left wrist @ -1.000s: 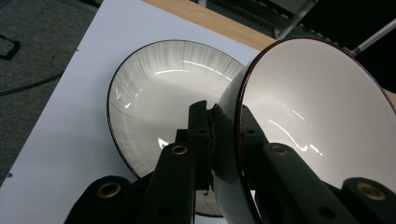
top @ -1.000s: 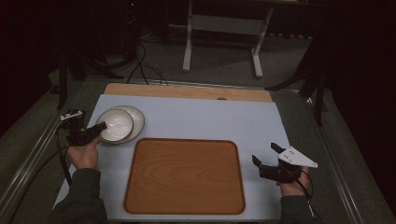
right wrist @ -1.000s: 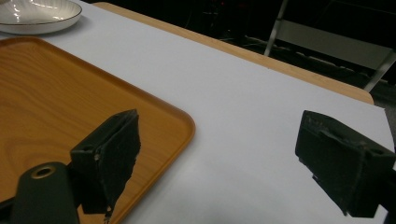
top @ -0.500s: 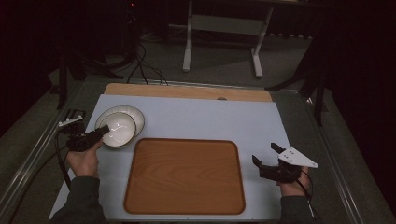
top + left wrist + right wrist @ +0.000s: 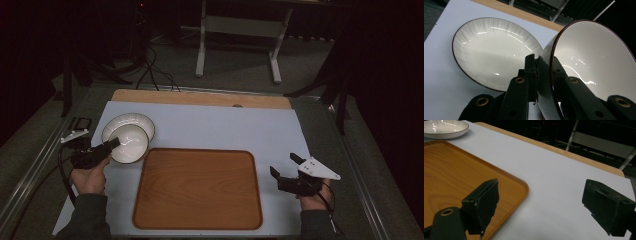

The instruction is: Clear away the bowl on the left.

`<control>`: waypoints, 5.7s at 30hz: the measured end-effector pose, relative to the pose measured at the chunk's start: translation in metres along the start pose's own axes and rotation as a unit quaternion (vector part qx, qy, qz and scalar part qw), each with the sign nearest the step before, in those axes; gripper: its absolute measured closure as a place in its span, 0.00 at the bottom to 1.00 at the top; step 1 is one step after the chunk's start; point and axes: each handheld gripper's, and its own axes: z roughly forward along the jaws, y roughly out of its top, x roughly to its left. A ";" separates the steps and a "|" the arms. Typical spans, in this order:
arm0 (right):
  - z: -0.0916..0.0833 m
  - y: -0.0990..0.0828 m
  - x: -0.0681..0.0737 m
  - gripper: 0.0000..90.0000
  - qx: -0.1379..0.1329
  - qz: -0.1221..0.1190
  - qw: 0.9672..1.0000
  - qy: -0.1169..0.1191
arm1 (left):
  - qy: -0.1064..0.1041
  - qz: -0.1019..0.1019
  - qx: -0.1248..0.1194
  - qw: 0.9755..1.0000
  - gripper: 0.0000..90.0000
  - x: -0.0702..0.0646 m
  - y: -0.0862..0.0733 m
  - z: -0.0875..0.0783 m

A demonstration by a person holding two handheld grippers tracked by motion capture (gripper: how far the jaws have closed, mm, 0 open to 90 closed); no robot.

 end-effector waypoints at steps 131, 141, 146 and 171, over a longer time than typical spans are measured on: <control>0.001 0.002 0.000 0.15 -0.005 -0.007 1.000 0.005 | -0.080 0.137 0.147 0.976 0.90 -0.096 -0.067 0.038; 0.001 0.002 0.000 0.15 -0.003 -0.008 1.000 0.004 | -0.085 0.144 0.155 0.974 0.90 -0.101 -0.072 0.045; 0.001 0.002 0.000 0.15 -0.004 -0.008 1.000 0.004 | -0.086 0.145 0.159 0.973 0.90 -0.103 -0.075 0.048; 0.001 0.002 0.000 0.15 -0.004 -0.008 1.000 0.005 | -0.090 0.143 0.181 0.969 0.90 -0.106 -0.082 0.057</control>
